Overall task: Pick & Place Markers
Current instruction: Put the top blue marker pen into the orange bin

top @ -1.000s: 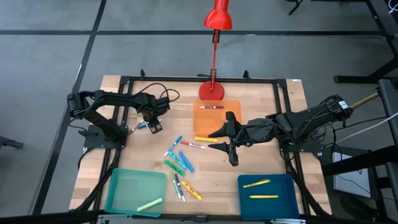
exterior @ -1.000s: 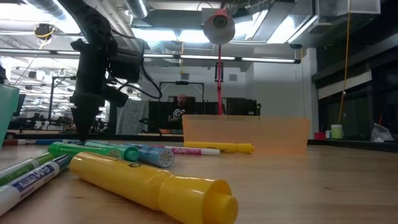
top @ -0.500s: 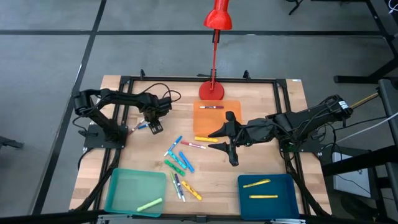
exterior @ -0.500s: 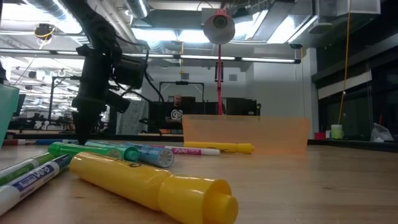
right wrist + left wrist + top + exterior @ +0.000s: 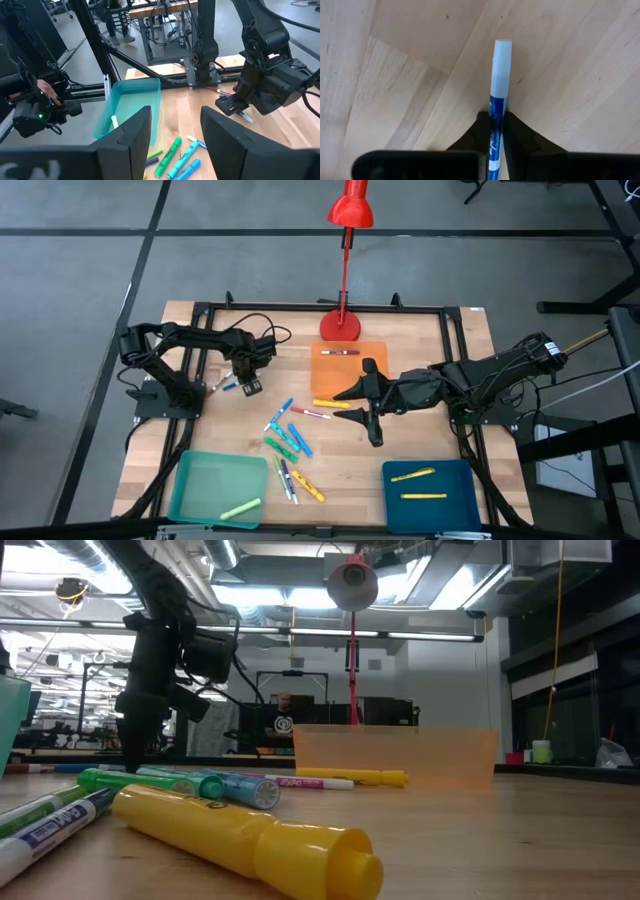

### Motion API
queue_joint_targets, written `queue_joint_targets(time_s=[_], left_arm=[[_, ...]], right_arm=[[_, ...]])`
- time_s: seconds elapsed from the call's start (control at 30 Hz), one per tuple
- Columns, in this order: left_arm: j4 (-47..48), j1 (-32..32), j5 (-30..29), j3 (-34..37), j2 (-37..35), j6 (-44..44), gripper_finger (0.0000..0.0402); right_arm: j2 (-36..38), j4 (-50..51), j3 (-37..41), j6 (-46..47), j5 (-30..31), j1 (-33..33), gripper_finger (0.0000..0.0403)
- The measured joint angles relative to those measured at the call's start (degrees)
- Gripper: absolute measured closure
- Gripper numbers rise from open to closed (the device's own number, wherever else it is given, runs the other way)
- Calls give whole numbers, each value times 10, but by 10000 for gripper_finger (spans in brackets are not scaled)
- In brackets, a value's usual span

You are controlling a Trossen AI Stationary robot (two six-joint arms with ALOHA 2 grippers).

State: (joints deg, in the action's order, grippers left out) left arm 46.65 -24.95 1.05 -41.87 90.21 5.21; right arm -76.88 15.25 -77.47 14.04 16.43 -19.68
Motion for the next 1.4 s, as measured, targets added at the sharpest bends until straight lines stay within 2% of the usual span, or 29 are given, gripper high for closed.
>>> queue_joint_targets(time_s=[0.37, 0.9, 1.4], left_arm=[[1, 0, 0, 1, -8, 0, 379], [31, 1, 6, -35, -43, 1, 379], [51, 12, 5, -145, -44, -4, 379]], right_arm=[[0, -1, 0, -10, 0, 0, 232], [0, -5, 0, -25, 0, 0, 232], [0, -9, 0, -24, 0, 0, 232]])
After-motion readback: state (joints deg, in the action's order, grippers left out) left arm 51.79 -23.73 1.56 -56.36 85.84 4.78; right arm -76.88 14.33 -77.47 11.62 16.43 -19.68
